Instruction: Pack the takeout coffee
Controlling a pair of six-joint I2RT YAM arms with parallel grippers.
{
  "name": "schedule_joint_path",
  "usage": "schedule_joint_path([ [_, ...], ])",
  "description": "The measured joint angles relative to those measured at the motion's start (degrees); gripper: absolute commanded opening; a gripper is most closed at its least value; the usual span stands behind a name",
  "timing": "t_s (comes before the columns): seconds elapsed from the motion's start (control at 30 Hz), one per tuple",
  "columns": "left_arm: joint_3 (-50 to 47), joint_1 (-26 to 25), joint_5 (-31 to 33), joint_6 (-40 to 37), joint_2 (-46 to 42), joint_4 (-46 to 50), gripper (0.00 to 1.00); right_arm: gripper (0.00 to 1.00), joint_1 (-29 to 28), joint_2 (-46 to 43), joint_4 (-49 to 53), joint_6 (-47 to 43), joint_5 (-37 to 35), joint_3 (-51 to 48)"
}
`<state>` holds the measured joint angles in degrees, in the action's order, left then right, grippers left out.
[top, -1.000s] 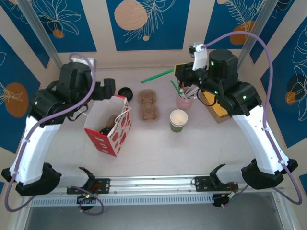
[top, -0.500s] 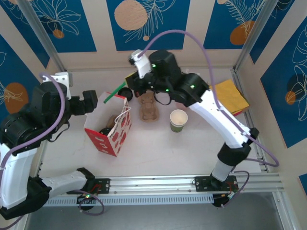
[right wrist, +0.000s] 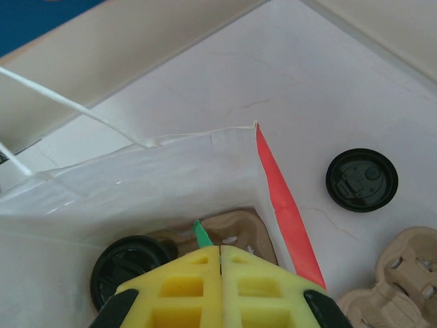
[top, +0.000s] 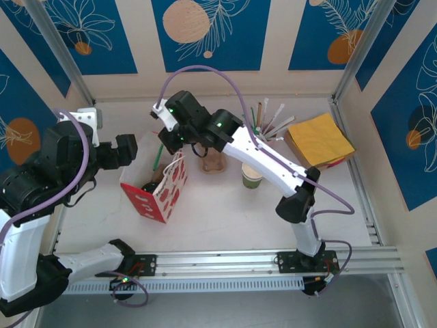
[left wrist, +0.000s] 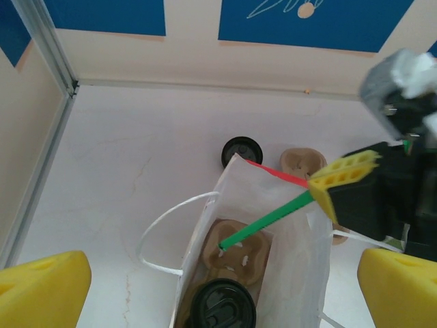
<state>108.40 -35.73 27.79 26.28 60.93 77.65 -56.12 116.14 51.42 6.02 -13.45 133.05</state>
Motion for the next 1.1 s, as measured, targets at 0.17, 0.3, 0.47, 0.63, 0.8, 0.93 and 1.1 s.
schedule_joint_path([
  [0.17,0.0,0.0,-1.0,-0.9,0.4,0.0,1.0,0.3,0.0,3.5,0.9,0.0,0.4,2.3],
  [0.3,0.0,0.0,-1.8,-1.2,1.1,0.2,1.0,0.57,0.1,4.5,1.5,0.2,1.0,3.1],
  [0.47,0.7,0.0,-3.5,-1.2,2.4,3.1,1.0,0.73,0.3,4.5,1.8,0.5,1.3,4.6],
  [0.63,0.8,0.0,-5.4,-1.0,2.4,6.5,1.0,0.89,0.4,4.4,1.9,1.4,1.4,5.3],
  [0.8,0.8,0.0,-7.2,-0.6,2.4,9.2,1.0,0.94,1.0,3.9,2.1,2.1,1.5,5.7],
  [0.93,0.8,0.0,-8.7,-0.6,2.6,11.2,1.0,0.96,2.1,2.1,2.7,2.8,1.5,5.7],
  [1.1,0.8,0.0,-9.8,-0.6,2.9,12.0,1.0,0.99,3.9,-1.2,3.8,3.9,1.2,5.7],
])
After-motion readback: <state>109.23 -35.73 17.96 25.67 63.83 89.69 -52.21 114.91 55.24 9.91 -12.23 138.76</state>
